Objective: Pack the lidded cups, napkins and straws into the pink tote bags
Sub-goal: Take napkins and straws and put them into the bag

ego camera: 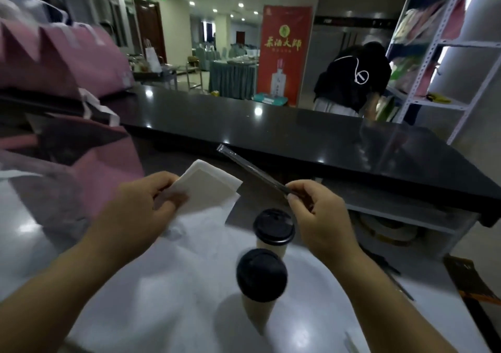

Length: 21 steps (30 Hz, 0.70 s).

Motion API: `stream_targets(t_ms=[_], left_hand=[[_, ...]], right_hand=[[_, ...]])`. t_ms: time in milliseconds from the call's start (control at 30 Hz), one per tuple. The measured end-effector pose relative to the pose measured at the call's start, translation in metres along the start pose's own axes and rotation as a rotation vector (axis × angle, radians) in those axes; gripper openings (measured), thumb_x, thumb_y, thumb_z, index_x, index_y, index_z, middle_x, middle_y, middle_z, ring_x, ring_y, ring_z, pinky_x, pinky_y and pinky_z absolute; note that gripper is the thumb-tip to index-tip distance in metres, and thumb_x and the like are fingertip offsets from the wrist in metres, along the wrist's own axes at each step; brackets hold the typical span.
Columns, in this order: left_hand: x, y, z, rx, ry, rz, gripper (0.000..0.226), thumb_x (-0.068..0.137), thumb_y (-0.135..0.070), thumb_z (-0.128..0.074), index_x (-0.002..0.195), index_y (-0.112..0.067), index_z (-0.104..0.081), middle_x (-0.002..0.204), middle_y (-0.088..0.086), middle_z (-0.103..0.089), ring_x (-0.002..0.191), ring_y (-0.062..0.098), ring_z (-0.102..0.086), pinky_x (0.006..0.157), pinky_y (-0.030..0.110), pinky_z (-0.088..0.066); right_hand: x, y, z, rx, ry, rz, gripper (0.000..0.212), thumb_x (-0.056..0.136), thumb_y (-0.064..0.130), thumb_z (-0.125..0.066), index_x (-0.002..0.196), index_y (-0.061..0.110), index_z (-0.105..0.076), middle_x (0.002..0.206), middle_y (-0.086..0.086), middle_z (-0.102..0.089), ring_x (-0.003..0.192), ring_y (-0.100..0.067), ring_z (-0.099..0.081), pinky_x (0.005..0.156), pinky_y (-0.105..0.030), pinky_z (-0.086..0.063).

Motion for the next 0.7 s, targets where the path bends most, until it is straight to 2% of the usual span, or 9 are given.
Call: stream_targets(t_ms=[167, 333, 467, 533, 700], left_hand=[[-0.003, 0.056, 0.087, 0.104, -0.072, -0.080, 0.008, 0.081, -0.015, -0.065, 0.084, -0.022, -0.064, 0.064, -0.015, -0.057, 0.062, 0.001, -0.054, 0.052, 0.015, -0.034], [0.003, 0.104, 0.161, 0.120, -0.182, -0.127, 0.004, 0.081, -0.014, -0.065, 0.083, -0.017, -0.065, 0.067, -0.013, -0.058, 0.064, 0.003, -0.057, 0.053, 0.008, -0.038], [0.021, 0.141, 0.197, 0.123, -0.235, -0.141, 0.004, 0.082, -0.010, -0.063, 0.081, -0.015, -0.064, 0.067, -0.004, -0.060, 0.063, 0.008, -0.056, 0.055, 0.011, -0.039], [0.034, 0.160, 0.208, 0.136, -0.258, -0.144, 0.005, 0.083, -0.009, -0.062, 0.082, -0.014, -0.064, 0.067, -0.005, -0.059, 0.064, 0.006, -0.055, 0.054, 0.010, -0.039], [0.074, 0.209, 0.224, 0.178, -0.297, -0.138, 0.006, 0.082, -0.008, -0.063, 0.082, -0.014, -0.064, 0.065, -0.002, -0.059, 0.062, 0.006, -0.054, 0.054, 0.009, -0.037]], right_hand=[[0.012, 0.073, -0.068, -0.010, -0.060, 0.068, 0.017, 0.089, 0.005, -0.059, 0.102, 0.011, -0.069, 0.089, 0.005, -0.063, 0.084, -0.010, -0.059, 0.072, -0.006, -0.040], [0.033, 0.142, -0.123, 0.027, -0.063, 0.172, 0.020, 0.088, 0.005, -0.061, 0.105, 0.010, -0.069, 0.092, 0.005, -0.064, 0.087, -0.008, -0.060, 0.078, -0.009, -0.045], [0.059, 0.180, -0.160, -0.018, -0.022, 0.272, 0.019, 0.089, 0.004, -0.060, 0.105, 0.008, -0.069, 0.092, 0.002, -0.064, 0.084, -0.008, -0.059, 0.077, -0.004, -0.043], [0.075, 0.191, -0.179, -0.045, 0.011, 0.277, 0.019, 0.090, 0.005, -0.059, 0.105, 0.009, -0.069, 0.093, -0.001, -0.065, 0.085, -0.011, -0.059, 0.074, -0.006, -0.043], [0.121, 0.206, -0.231, -0.196, 0.173, 0.315, 0.020, 0.092, 0.010, -0.055, 0.105, 0.015, -0.070, 0.089, 0.003, -0.055, 0.081, -0.011, -0.052, 0.068, -0.015, -0.041]])
Point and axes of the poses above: each hand's wrist, its own x-axis towards the middle knuckle, its own z-axis out of the back of the hand, y = z × x, the point moved 3 cm from there along x, towards the middle knuckle
